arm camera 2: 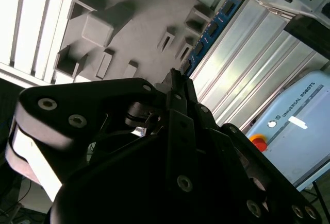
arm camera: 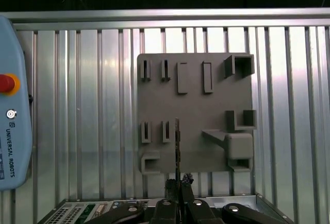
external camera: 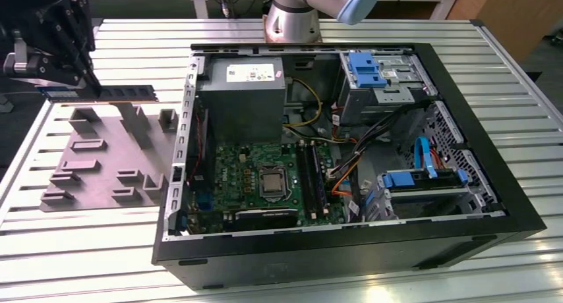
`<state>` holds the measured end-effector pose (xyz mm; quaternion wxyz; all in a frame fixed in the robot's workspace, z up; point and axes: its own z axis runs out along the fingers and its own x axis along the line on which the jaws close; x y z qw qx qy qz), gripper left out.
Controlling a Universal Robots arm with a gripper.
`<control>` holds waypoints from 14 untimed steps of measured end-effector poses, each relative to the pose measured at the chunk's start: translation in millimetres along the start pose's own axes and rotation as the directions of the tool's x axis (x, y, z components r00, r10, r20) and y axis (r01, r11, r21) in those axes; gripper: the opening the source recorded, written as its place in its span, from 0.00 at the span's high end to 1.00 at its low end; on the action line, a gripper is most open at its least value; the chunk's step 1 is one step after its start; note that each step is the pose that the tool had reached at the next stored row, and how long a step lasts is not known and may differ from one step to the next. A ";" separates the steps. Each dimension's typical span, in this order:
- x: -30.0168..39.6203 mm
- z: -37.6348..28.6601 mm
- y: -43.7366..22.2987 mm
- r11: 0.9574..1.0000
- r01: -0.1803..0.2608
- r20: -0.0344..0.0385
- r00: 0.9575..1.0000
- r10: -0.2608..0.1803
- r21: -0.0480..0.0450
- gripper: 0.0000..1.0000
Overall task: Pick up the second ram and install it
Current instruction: 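Pick up the second ram and move it above second insertion slot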
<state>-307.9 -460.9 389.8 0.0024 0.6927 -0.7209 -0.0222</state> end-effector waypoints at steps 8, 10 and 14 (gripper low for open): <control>-0.1 -0.1 -3.5 1.000 0.000 0.000 1.000 0.000 0.000 0.86; -0.2 -0.1 -4.6 1.000 0.000 0.000 1.000 0.000 0.000 0.86; -0.3 -0.2 -6.2 1.000 0.000 0.000 1.000 0.000 0.000 0.86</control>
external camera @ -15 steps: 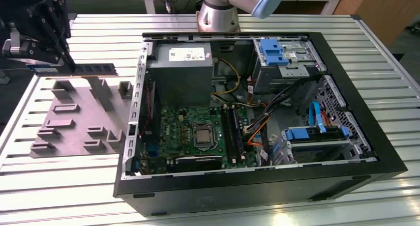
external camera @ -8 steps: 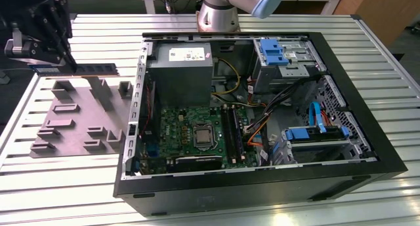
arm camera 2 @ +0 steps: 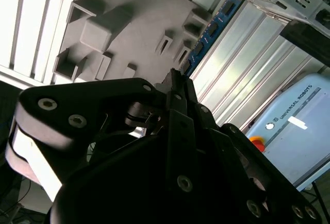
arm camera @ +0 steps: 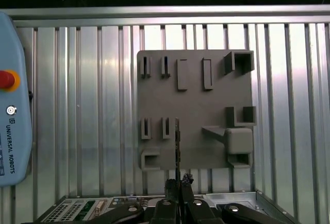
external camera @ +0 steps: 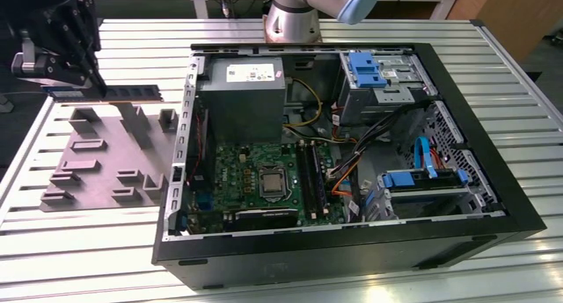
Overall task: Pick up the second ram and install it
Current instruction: 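Pick up the second ram and move it above second insertion slot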
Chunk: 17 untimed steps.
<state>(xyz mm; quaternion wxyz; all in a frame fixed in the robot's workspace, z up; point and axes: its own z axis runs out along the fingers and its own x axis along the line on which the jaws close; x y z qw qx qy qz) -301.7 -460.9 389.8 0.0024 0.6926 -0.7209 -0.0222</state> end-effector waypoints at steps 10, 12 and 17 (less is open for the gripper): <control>-0.3 -0.2 -7.0 1.000 0.000 0.000 1.000 0.000 0.000 0.86; -0.4 -0.3 -9.0 1.000 0.000 0.000 1.000 0.000 0.000 0.86; -0.5 -0.5 -13.4 1.000 0.000 0.000 1.000 0.000 0.000 0.86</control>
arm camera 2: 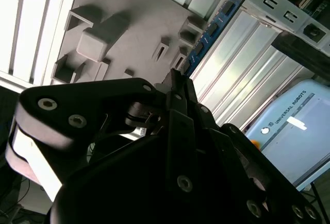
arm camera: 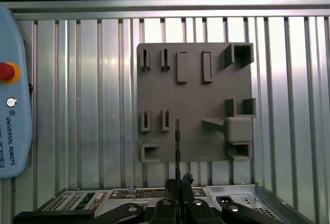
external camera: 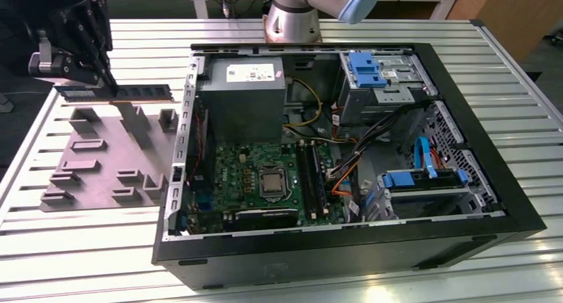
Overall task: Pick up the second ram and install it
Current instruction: 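Pick up the second ram and move it above second insertion slot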
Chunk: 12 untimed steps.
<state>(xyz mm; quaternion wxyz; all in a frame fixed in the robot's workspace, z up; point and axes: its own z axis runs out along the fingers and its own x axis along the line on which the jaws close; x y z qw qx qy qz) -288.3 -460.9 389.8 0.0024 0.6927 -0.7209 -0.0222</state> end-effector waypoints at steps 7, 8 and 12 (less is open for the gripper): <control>-0.2 -0.2 -5.4 1.000 0.000 0.000 1.000 0.000 0.000 0.86; -0.2 -0.2 -6.2 1.000 0.000 0.000 1.000 0.000 0.000 0.86; -0.4 -0.3 -9.1 1.000 0.000 0.000 1.000 0.000 0.000 0.86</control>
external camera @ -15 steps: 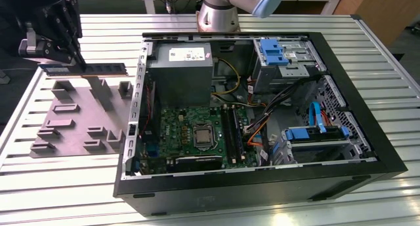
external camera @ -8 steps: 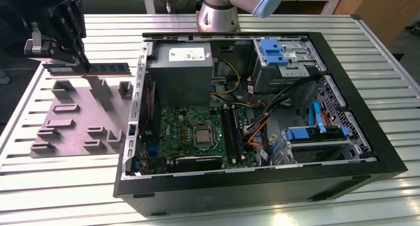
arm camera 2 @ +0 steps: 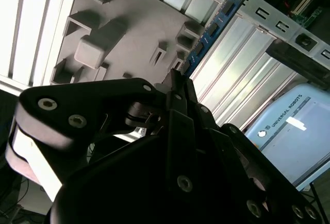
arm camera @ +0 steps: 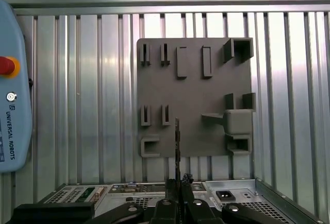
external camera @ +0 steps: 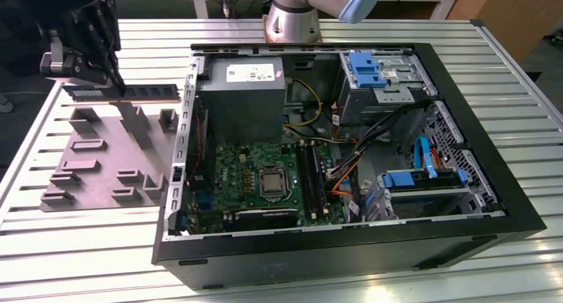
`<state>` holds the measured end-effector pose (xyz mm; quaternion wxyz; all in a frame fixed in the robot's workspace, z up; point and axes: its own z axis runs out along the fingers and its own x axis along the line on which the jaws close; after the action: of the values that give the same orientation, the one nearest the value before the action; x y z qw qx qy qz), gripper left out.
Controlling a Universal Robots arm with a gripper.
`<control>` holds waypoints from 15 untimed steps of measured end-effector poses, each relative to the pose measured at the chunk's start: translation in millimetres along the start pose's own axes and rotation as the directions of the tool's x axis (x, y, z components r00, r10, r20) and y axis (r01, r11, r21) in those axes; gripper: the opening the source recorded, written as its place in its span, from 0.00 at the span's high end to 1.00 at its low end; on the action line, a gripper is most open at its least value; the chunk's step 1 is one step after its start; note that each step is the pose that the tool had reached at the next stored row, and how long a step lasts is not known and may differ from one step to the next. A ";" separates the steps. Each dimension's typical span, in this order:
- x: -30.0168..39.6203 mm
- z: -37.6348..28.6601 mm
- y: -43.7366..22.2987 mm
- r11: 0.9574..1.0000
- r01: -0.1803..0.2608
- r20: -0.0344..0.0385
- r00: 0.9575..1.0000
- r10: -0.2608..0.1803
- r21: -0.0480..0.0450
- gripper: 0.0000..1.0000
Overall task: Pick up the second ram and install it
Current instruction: 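Pick up the second ram and move it above second insertion slot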
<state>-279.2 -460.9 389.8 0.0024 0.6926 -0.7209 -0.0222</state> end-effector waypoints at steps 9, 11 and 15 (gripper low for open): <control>-0.6 -0.5 -15.2 1.000 0.000 0.000 1.000 0.000 0.000 0.86; -0.7 -0.6 -16.3 1.000 0.000 0.000 1.000 0.000 0.000 0.86; -0.8 -0.6 -18.6 1.000 0.000 0.000 1.000 0.000 0.000 0.86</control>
<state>-260.6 -460.9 389.7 0.0024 0.6926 -0.7209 -0.0222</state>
